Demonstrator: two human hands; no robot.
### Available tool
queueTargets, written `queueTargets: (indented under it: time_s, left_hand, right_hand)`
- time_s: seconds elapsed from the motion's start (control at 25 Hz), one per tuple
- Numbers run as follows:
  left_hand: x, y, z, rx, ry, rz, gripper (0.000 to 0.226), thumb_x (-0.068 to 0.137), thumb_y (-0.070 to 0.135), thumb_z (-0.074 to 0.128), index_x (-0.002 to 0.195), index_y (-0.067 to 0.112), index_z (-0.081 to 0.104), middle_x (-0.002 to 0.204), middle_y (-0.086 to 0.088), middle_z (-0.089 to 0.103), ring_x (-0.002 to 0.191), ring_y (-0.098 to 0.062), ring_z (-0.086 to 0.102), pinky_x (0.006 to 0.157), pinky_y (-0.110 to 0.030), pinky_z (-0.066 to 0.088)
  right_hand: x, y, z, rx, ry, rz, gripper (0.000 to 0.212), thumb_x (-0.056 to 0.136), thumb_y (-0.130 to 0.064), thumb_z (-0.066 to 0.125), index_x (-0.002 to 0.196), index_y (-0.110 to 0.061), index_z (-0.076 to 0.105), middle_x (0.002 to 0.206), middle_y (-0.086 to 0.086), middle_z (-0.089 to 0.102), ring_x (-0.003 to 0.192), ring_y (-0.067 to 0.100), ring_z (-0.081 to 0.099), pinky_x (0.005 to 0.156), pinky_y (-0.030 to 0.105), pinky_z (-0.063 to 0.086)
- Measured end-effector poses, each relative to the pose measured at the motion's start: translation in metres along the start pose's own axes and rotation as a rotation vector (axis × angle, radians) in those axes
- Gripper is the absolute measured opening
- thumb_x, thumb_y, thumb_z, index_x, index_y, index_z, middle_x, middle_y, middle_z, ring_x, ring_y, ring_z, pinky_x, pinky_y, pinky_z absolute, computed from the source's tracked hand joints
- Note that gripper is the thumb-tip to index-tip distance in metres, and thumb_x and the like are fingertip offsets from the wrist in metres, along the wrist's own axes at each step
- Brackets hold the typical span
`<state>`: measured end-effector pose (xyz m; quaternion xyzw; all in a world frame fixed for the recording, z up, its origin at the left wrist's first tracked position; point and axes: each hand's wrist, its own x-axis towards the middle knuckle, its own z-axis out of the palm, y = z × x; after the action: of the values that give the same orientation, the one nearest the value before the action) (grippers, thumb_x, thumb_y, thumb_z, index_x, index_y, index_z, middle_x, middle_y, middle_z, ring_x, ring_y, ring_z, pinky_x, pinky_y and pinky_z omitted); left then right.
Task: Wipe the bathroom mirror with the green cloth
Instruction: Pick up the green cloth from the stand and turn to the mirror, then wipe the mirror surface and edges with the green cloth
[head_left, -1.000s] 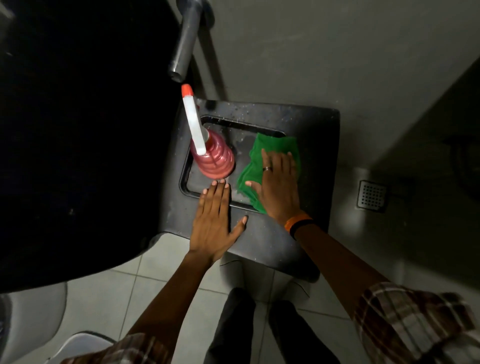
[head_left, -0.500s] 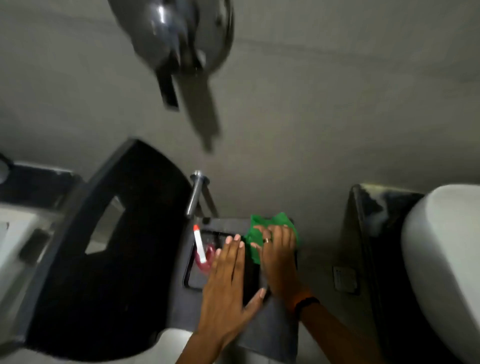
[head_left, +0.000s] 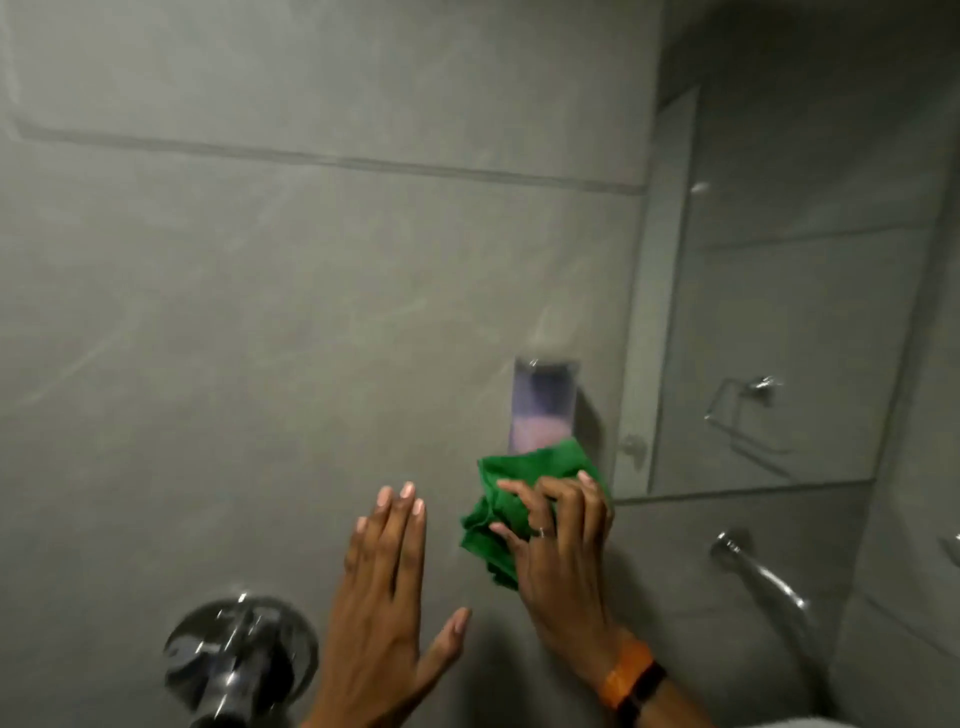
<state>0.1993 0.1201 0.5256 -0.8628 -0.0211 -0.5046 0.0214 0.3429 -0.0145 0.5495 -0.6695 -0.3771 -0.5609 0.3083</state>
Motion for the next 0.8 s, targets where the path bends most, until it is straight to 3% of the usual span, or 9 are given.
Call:
queueTargets:
  time_s: [0.2, 0.36, 0.52, 0.8]
  left_hand:
    - [0.142, 0.021, -0.001, 0.069, 0.156, 0.150, 0.086, 0.099, 0.060, 0.030, 0.157, -0.003, 0.029, 0.169, -0.019, 0.023, 0.160, -0.030, 0.011, 0.130, -0.043, 0.008]
    - [0.240, 0.042, 0.003, 0.176, 0.228, 0.173, 0.085, 0.100, 0.061, 0.027, 0.159, 0.000, 0.024, 0.170, -0.018, 0.018, 0.159, -0.031, 0.011, 0.130, -0.045, 0.008]
    - [0.324, 0.052, 0.001, 0.252, 0.277, 0.147, 0.086, 0.100, 0.062, 0.023, 0.160, 0.001, 0.022, 0.170, -0.017, 0.018, 0.159, -0.030, 0.011, 0.130, -0.046, 0.010]
    - [0.427, 0.050, 0.005, 0.291, 0.337, 0.224, 0.086, 0.099, 0.061, 0.022, 0.161, 0.001, 0.020, 0.170, -0.019, 0.018, 0.160, -0.030, 0.009, 0.131, -0.044, 0.006]
  right_hand:
    - [0.165, 0.072, -0.017, -0.137, 0.265, -0.064, 0.041, 0.096, -0.046, 0.052, 0.129, -0.023, 0.050, 0.116, 0.005, 0.042, 0.114, 0.027, 0.043, 0.117, 0.047, 0.029]
    - [0.253, 0.126, -0.025, -0.187, 0.398, -0.125, 0.042, 0.096, -0.046, 0.051, 0.130, -0.022, 0.049, 0.116, 0.006, 0.040, 0.115, 0.028, 0.038, 0.113, 0.044, 0.027]
    - [0.318, 0.161, -0.025, -0.186, 0.418, -0.131, 0.041, 0.097, -0.043, 0.050, 0.128, -0.018, 0.053, 0.118, 0.007, 0.039, 0.115, 0.029, 0.036, 0.111, 0.043, 0.026]
    - [0.380, 0.200, -0.038, -0.139, 0.433, -0.119, 0.035, 0.094, -0.029, 0.059, 0.123, -0.010, 0.064, 0.113, 0.021, 0.061, 0.109, 0.035, 0.047, 0.108, 0.048, 0.030]
